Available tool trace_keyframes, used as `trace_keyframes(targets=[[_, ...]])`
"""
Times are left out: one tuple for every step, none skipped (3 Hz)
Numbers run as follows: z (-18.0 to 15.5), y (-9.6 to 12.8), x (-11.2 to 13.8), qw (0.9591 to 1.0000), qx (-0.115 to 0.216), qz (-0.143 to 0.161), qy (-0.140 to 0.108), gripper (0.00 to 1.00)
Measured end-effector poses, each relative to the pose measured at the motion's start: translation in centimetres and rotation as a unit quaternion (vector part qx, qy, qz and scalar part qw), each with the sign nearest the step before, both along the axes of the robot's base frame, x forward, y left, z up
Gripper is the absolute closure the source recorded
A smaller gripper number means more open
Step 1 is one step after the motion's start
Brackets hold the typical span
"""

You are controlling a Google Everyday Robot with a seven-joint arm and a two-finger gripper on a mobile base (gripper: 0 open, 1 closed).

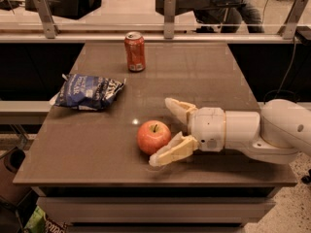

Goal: Pick apple

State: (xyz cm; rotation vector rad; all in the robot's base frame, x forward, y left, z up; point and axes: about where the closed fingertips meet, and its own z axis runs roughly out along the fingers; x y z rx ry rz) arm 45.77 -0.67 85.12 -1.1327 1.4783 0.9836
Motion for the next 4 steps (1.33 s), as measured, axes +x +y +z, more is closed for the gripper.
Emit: trace_keyframes(targets=[[-0.66, 0.08, -0.19, 1.0, 0.004, -0.003, 0.004, 0.16], [-1.28, 0.04, -0.35, 0.9999, 0.003, -0.007, 0.007, 0.4], [-1.17, 0.24, -0.4, 1.0, 0.003, -0.005, 0.007, 0.62], [-1.1, 0.44, -0.46, 1.0, 0.002, -0.003, 0.006, 0.86]])
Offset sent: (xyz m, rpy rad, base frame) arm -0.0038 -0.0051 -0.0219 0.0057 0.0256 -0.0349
